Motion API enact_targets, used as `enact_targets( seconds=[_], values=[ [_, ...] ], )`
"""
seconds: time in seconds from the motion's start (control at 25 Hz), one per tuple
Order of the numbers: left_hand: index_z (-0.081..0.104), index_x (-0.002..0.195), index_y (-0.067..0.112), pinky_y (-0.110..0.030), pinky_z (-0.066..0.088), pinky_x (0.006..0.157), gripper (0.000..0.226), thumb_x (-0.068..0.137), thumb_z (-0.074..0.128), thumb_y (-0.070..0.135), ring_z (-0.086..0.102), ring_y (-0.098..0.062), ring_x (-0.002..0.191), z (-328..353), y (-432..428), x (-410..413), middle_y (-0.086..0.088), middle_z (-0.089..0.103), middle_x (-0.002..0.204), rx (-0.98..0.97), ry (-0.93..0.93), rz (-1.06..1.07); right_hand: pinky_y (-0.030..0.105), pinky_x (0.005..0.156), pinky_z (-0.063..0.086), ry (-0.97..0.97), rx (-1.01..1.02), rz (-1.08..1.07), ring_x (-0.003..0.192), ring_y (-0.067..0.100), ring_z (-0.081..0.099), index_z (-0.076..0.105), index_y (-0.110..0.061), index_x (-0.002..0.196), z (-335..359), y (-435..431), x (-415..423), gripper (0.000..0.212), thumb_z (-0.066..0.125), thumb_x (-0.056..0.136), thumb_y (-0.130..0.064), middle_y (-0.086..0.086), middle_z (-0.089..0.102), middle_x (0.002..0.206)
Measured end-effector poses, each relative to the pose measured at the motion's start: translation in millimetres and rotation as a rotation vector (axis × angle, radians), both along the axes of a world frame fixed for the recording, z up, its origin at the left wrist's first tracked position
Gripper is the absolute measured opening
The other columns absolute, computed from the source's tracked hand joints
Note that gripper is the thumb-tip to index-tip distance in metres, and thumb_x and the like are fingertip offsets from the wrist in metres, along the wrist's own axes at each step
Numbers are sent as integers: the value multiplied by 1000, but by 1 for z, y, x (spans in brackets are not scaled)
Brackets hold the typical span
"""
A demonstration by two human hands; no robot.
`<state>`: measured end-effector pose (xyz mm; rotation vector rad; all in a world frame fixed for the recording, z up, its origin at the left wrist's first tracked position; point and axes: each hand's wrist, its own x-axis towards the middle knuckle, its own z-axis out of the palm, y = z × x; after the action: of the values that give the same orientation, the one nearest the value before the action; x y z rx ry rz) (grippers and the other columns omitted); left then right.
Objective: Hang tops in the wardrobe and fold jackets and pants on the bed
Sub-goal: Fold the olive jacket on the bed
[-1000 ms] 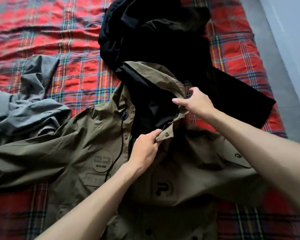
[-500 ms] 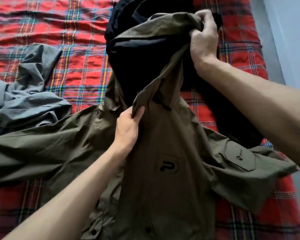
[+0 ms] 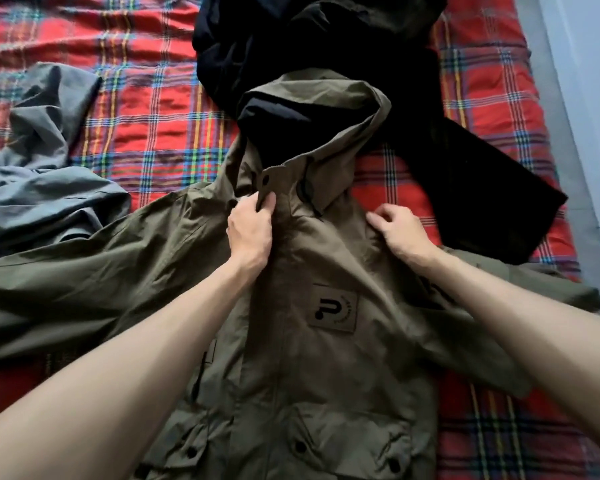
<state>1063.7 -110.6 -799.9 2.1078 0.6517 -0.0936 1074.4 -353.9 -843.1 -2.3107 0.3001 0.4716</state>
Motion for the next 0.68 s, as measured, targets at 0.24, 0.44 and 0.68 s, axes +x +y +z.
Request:
enact_targets(
  seconds=[0.24,0.44,0.68],
  values=[
    [65,119,16,-32,48,99,27,97,59,30,62,-15,109,-21,1,8,6,66,110,-539,99,266,23,64,43,132,462,-286,60,6,54,65,-17,75,24,-13,-1,41,47,101,-44,-3,61,68],
    [57,127,1,-44,43,106,45,98,55,35,56,-31,121,-57,28,32,-16,59,131,-342,332,252,30,79,50,219,298,-308,84,19,66,73,-12,91,25,-30,19,22,70,88,-33,8,73,93],
    [58,130,12,-33,42,100,46,98,50,44,54,-31,122,-58,10,16,-11,61,130,-25,293,-7,38,106,35,-708,-348,564,119,26,51,59,-17,125,27,14,-48,37,51,92,-31,8,56,127]
  ],
)
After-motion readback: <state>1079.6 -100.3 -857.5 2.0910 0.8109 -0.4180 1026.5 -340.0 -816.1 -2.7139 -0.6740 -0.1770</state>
